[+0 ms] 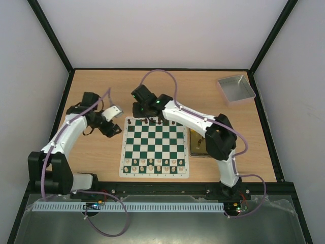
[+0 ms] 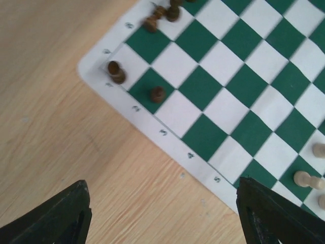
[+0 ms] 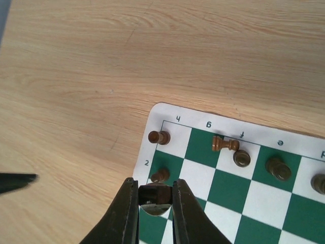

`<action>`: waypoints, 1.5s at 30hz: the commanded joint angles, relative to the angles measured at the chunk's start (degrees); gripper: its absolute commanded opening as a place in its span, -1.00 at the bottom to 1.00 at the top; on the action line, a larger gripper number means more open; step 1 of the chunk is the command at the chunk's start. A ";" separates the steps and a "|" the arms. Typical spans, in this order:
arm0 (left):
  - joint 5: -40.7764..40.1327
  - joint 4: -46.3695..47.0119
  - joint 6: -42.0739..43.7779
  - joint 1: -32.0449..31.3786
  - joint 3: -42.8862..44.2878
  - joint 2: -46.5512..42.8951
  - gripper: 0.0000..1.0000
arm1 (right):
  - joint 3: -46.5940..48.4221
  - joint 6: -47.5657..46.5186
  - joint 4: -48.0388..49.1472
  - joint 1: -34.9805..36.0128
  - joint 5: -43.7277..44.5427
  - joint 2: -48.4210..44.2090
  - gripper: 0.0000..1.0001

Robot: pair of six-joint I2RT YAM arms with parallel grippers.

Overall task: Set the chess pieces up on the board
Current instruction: Pick up the chess piece from the chessboard.

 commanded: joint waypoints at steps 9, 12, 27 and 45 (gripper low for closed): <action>25.41 2.38 -2.71 19.63 0.83 3.75 0.98 | 9.80 -4.88 -9.17 2.38 13.86 10.68 -0.96; 27.18 6.23 -6.06 20.48 -1.04 3.40 0.98 | 9.36 -5.28 -8.64 2.48 15.16 11.50 -0.96; 31.80 8.46 -8.46 21.14 -2.74 6.07 0.99 | 11.91 -7.47 -8.07 2.52 15.01 15.81 -0.96; 35.23 3.87 -4.66 22.84 -0.53 8.86 0.99 | 17.37 -8.49 -10.97 1.76 14.34 20.49 -0.96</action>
